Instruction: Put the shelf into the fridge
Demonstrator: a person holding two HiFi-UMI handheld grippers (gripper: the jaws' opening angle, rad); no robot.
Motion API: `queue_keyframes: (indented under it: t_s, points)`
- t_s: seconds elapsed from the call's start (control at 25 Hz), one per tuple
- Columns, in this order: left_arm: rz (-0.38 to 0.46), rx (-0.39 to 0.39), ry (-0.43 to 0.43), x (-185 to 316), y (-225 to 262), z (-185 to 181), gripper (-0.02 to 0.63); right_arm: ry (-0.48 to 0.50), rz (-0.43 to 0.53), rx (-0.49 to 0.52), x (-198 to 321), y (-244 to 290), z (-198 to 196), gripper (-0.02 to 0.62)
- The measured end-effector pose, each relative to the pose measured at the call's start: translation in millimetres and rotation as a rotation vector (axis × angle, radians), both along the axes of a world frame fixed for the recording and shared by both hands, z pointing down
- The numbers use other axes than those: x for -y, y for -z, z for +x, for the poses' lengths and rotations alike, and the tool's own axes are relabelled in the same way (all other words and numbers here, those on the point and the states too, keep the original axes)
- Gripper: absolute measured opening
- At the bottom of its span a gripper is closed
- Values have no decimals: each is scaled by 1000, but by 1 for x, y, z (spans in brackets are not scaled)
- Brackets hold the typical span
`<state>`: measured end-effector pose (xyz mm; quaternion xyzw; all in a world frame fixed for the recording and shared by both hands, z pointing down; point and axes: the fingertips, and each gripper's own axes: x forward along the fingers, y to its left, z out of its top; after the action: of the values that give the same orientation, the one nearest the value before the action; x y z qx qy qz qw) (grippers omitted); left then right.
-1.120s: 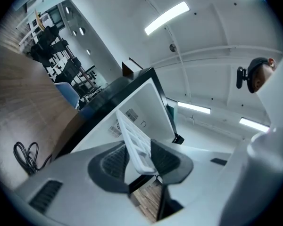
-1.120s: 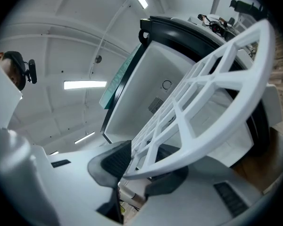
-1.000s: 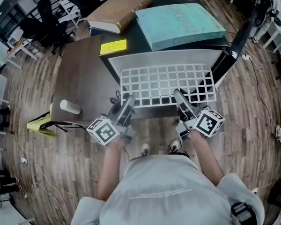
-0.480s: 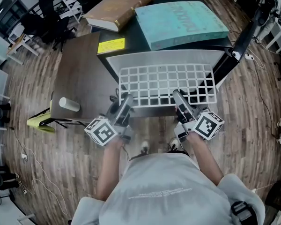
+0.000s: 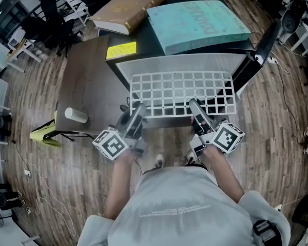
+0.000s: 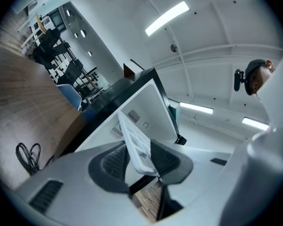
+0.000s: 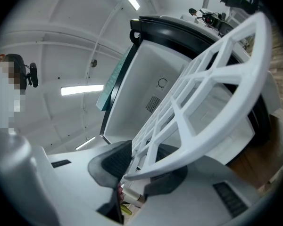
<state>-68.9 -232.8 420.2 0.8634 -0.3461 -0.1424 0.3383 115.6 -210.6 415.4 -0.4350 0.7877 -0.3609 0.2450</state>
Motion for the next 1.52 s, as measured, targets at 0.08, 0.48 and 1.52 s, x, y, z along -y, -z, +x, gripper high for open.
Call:
queue_keyframes:
  t_s: [0.08,0.48,1.52]
  points:
    - [4,1,-4,1,0,0,141,-4,-2,-1,1,-2,1,103]
    - [4,-6,-12,1,1,2,141,-2,2,-26,3,2,2,104]
    - [-18,-11,57,33,8,7,141,62,-26,-16,41,11,6,107]
